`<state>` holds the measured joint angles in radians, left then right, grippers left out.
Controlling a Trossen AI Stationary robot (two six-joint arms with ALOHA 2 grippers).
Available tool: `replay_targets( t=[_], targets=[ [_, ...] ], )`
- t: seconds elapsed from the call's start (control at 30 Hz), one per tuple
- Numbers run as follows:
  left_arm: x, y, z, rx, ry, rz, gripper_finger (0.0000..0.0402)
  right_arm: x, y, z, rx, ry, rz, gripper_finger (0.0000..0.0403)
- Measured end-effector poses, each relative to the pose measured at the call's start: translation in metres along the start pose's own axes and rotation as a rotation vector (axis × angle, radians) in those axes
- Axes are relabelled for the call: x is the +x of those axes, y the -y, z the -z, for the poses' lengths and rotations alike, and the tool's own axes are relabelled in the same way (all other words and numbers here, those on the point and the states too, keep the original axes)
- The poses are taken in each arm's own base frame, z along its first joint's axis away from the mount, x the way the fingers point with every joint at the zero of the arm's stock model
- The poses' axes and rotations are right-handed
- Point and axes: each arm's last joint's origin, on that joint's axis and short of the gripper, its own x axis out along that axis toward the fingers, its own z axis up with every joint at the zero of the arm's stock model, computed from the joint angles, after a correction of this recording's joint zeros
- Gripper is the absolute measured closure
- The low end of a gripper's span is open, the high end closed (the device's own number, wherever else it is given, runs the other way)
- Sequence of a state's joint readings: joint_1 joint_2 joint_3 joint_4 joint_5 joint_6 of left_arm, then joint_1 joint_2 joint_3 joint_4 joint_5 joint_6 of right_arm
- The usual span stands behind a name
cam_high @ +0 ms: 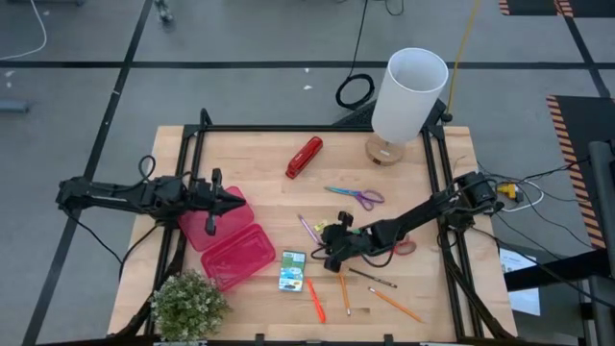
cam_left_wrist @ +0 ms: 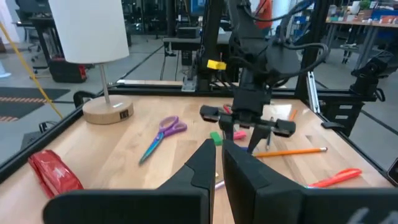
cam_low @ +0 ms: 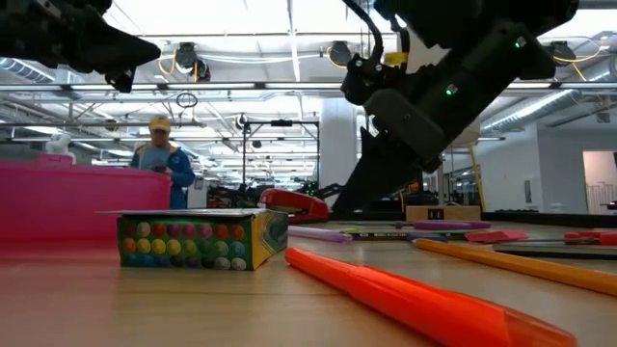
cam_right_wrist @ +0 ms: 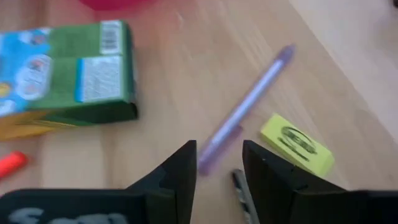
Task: Pack school essentials
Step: Put the purple pen into the red supply box
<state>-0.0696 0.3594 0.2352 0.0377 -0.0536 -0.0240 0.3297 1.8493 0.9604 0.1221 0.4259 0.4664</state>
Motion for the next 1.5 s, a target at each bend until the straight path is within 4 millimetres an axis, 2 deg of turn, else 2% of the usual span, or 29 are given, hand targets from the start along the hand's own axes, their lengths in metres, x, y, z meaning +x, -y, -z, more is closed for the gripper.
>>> replay_targets(
  t=[0.17,0.3,0.5,0.67,1.3,1.5],
  targets=[
    [0.001,0.000,0.001,0.003,-0.008,-0.001,0.0369,0.000,-0.003,-0.003,-0.007,0.046,-0.005,0.0274],
    [0.001,0.000,0.000,0.018,0.002,-0.001,0.0369,0.000,-0.004,-0.003,-0.011,0.058,-0.005,0.0254],
    [0.001,0.000,-0.001,0.018,0.009,-0.001,0.0369,0.009,-0.004,0.002,-0.014,0.052,-0.001,0.0215],
    [0.001,0.000,-0.001,0.018,0.010,-0.001,0.0369,0.017,0.001,0.007,0.006,0.024,0.021,0.0207],
    [0.001,0.000,-0.003,0.027,0.034,0.000,0.0369,0.029,0.015,0.008,0.057,-0.032,0.025,0.0255],
    [0.001,0.000,-0.003,0.036,0.034,0.000,0.0369,0.030,0.015,0.009,0.068,-0.037,0.030,0.0285]
  ],
)
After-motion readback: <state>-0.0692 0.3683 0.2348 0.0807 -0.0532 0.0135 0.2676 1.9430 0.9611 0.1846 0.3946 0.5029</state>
